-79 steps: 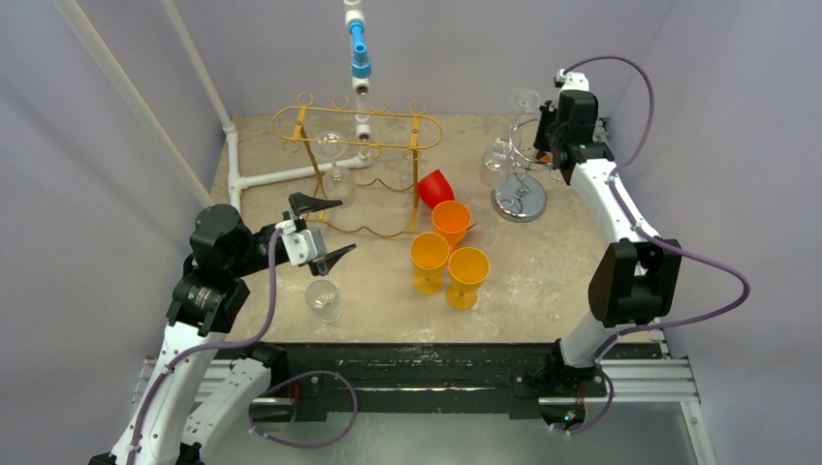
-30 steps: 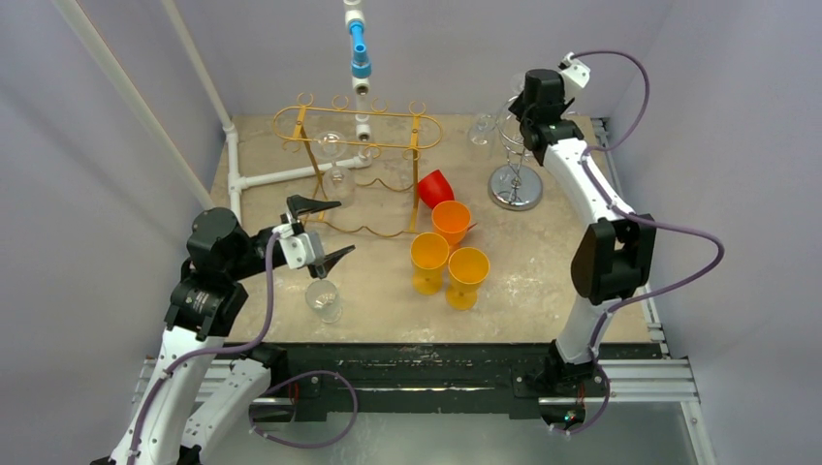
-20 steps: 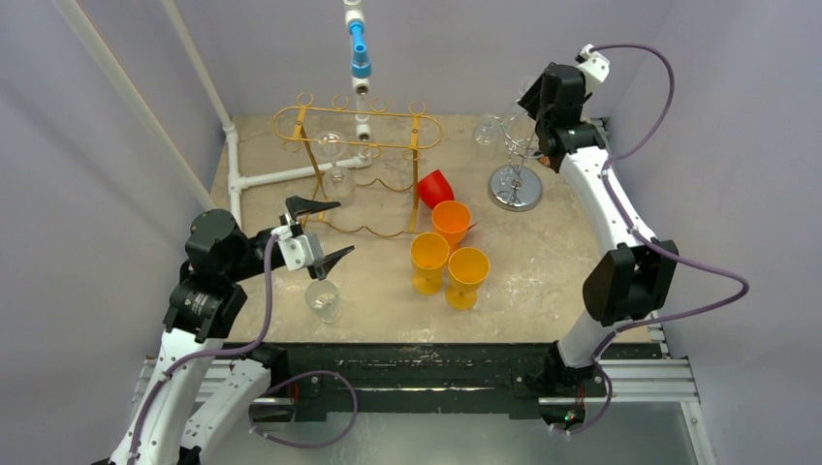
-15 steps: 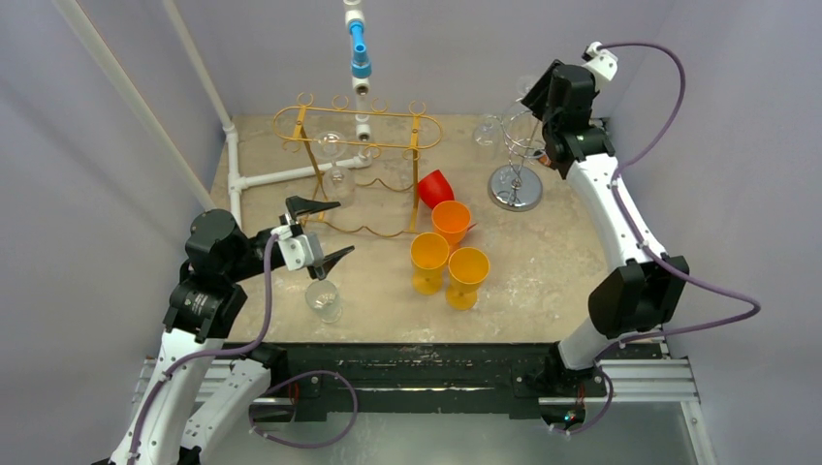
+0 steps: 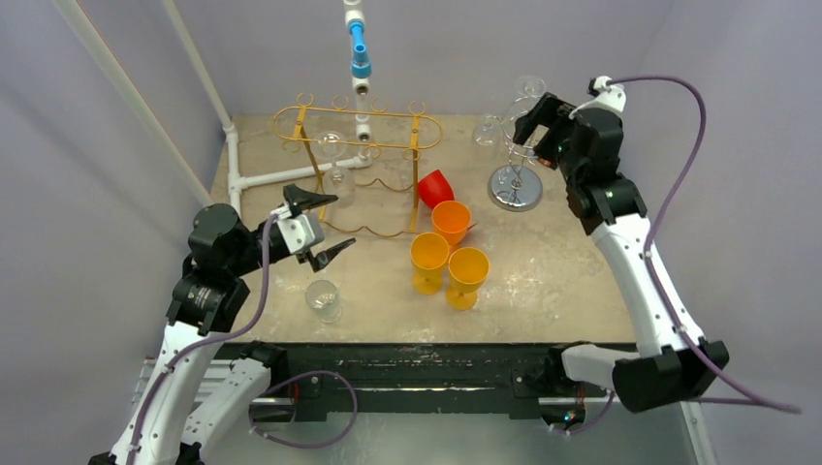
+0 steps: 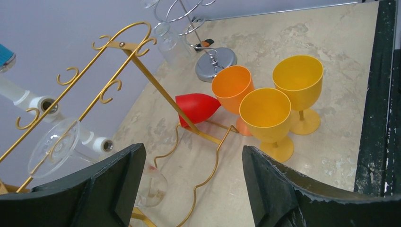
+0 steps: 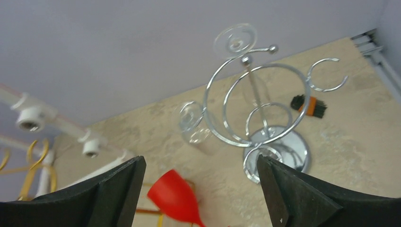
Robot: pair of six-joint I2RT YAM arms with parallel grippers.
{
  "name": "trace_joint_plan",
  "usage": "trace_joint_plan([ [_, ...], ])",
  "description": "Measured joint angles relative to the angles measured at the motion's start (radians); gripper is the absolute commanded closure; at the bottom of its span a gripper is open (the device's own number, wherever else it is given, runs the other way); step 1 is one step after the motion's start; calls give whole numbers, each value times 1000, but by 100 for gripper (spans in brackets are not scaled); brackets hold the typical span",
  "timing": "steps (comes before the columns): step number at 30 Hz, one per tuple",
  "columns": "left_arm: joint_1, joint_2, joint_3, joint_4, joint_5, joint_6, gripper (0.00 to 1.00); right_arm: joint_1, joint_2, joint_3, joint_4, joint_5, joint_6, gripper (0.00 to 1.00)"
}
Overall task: Place the wine glass upside down on the wine glass rack
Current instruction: Adjust the wine rack at the center of the board, then pick up the wine glass at the center of the board.
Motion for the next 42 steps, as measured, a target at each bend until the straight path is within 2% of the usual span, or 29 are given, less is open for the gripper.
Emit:
trace_joint_plan([
  [3,0,23,12,9,-35,-42,17,4,-119,-96,47,-151,21,1],
  [6,0,42,29,13,-82,-83,6,3,-250,-224,132,-305,55,1],
  [9,0,62,55,11,-139,-119,5,29,-298,-255,111,-375,68,1],
  [12,0,82,80,-4,-188,-135,4,158,-232,-159,51,-304,28,1],
  [14,0,92,87,-24,-208,-138,4,265,-177,-136,33,-240,2,8],
  [17,0,100,87,-54,-225,-142,6,347,-98,-135,-37,-173,-29,20],
  [23,0,101,87,-109,-235,-139,6,357,47,-136,-105,-59,-45,26],
  [27,0,90,87,-126,-233,-127,6,357,98,-136,-102,-37,-44,26],
  [30,0,82,87,-138,-228,-117,7,357,126,-138,-105,-37,-44,29],
  [39,0,74,87,-171,-201,-79,7,357,83,-271,-107,-63,-44,49],
  [42,0,74,87,-175,-193,-79,7,357,78,-309,-105,-78,-43,61],
])
